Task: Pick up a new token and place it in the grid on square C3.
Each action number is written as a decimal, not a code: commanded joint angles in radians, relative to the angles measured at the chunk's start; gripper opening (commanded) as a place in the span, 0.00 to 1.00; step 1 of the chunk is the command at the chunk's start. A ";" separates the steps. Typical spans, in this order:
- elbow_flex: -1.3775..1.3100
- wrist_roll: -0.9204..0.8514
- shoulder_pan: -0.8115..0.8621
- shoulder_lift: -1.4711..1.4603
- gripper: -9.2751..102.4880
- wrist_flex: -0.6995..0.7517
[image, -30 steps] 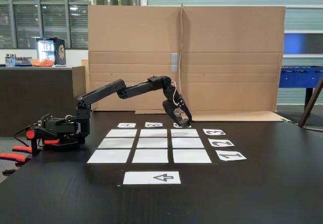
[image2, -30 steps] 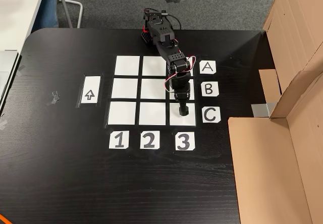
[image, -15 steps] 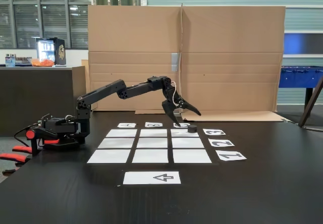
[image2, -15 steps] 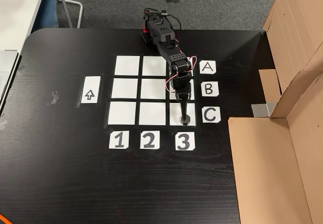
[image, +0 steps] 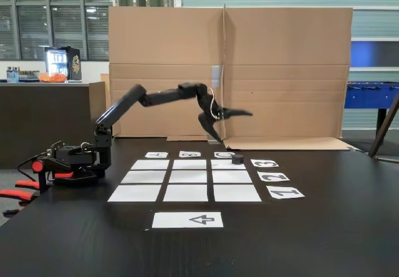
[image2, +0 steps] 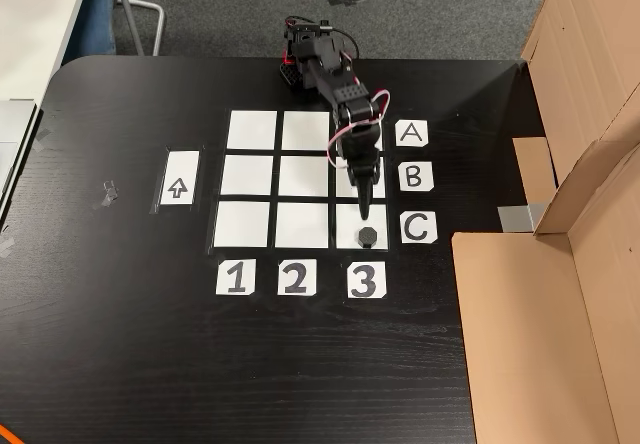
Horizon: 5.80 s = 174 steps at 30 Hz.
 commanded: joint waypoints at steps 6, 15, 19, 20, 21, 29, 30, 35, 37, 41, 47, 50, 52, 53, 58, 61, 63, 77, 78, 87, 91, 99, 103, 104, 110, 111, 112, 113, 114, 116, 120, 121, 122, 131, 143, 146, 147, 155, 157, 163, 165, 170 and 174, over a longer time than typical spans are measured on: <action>0.371 -0.015 0.140 0.426 0.69 -0.123; 0.761 -0.086 0.417 0.818 0.58 -0.140; 0.920 -0.163 0.549 0.969 0.55 -0.149; 0.943 -0.179 0.586 1.003 0.53 -0.149; 0.962 -0.190 0.624 1.040 0.50 -0.149; 1.074 -0.238 0.936 1.287 0.09 -0.150; 1.103 -0.239 0.971 1.310 0.08 -0.155; 1.390 -0.307 1.158 1.431 0.08 -0.394; 1.465 -0.331 1.216 1.462 0.08 -0.451; 1.532 -0.342 1.324 1.513 0.08 -0.453; 1.703 -0.364 1.439 1.658 0.08 -0.503; 1.781 -0.365 1.468 1.729 0.08 -0.503; 1.839 -0.368 1.479 1.779 0.08 -0.503; 1.865 -0.371 1.482 1.799 0.08 -0.503; 1.970 -0.393 1.516 1.947 0.08 -0.469; 2.059 -0.416 1.534 2.095 0.08 -0.422; 2.120 -0.431 1.536 2.198 0.08 -0.373; 2.270 -0.482 1.571 2.476 0.08 -0.160; 2.276 -0.482 1.583 2.476 0.08 -0.175; 2.382 -0.508 1.704 2.474 0.08 -0.394; 2.384 -0.509 1.727 2.474 0.08 -0.405; 2.384 -0.503 1.747 2.474 0.09 -0.460; 2.384 -0.503 1.740 2.474 0.09 -0.433; 2.384 -0.506 1.729 2.473 0.09 -0.430; 2.384 -0.508 1.740 2.473 0.09 -0.388; 2.384 -0.508 1.743 2.473 0.09 -0.387; 2.384 -0.508 1.744 2.473 0.09 -0.387; 2.384 -0.508 1.746 2.473 0.09 -0.387; 2.384 -0.508 1.746 2.473 0.09 -0.385; 2.384 -0.508 1.747 2.473 0.09 -0.385; 2.384 -0.508 1.747 2.473 0.09 -0.385; 2.384 -0.508 1.747 2.473 0.09 -0.385; 2.384 -0.508 1.747 2.473 0.09 -0.385; 2.384 -0.508 1.723 2.473 0.09 -0.383; 2.384 -0.508 1.723 2.474 0.09 -0.383; 2.384 -0.508 1.723 2.474 0.09 -0.383; 2.384 -0.508 1.723 2.474 0.09 -0.383; 2.384 -0.508 1.723 2.474 0.09 -0.383; 2.384 -0.508 1.723 2.474 0.09 -0.383; 2.384 -0.508 1.723 2.474 0.09 -0.383; 2.384 -0.508 1.723 2.474 0.09 -0.383; 2.384 -0.508 1.723 2.474 0.09 -0.383; 2.384 -0.508 1.723 2.474 0.09 -0.383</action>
